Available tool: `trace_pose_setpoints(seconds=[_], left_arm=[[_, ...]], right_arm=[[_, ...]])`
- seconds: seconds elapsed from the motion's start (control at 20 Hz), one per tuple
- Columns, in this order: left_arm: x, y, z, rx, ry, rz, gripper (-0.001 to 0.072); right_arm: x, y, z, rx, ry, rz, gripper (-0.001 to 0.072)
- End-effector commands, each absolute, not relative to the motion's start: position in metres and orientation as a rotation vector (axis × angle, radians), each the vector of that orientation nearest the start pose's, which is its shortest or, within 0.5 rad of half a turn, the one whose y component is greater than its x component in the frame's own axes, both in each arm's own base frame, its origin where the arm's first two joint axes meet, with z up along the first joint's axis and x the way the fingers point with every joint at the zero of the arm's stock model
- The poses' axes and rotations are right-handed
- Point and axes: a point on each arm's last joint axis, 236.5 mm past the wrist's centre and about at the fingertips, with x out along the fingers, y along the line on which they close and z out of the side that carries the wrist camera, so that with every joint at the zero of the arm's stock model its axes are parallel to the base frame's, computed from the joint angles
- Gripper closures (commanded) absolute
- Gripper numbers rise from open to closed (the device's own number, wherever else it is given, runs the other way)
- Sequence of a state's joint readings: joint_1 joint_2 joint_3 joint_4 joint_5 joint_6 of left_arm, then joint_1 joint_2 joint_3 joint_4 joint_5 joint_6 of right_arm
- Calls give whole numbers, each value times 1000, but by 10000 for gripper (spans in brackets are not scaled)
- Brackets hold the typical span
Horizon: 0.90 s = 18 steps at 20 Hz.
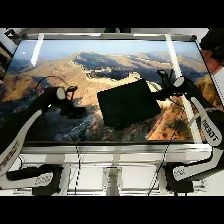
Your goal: Fold the clothes and pants, and hang the long-sleeved shirts on hangers.
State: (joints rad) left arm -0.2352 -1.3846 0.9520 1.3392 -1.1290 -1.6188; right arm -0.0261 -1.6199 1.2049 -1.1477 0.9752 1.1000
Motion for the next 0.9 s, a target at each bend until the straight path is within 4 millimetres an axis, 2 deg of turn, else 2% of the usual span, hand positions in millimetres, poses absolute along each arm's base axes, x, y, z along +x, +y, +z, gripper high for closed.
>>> trace_pose_setpoints(seconds=[0.0, 0.05, 0.1, 0.15, 0.25, 0.35, 0.4, 0.5, 0.65, 0.75, 0.85], left_arm=[[284, -91, -91, -136, 1507, -163, 441], [284, -87, -87, -138, 1495, -157, 441], [284, -85, -83, -142, 1487, -153, 441], [285, -85, -81, -145, 1481, -152, 441], [285, -85, -82, -145, 1483, -152, 441], [285, -85, -82, -144, 1483, -153, 442], [285, -85, -82, -145, 1483, -153, 442], [285, -85, -82, -145, 1482, -153, 442], [285, -85, -82, -146, 1483, -153, 442], [285, -85, -82, -145, 1483, -153, 442], [285, -85, -82, -146, 1483, -153, 442]], right_arm=[[420, 97, -101, 21, 1336, 477, 387], [420, 102, -99, 11, 1333, 487, 627], [421, 102, -96, 16, 1336, 485, 670], [423, 96, -93, 31, 1346, 456, 670], [426, 63, -88, 47, 1371, 336, 670], [424, 4, -80, 43, 1391, 165, 671], [417, -33, -75, 36, 1406, 72, 671], [389, -108, -64, 53, 1456, -94, 670], [324, -209, -45, 225, 1496, -331, 670], [274, -260, -34, 364, 1484, -478, 670], [225, -293, -28, 476, 1485, -580, 670]])
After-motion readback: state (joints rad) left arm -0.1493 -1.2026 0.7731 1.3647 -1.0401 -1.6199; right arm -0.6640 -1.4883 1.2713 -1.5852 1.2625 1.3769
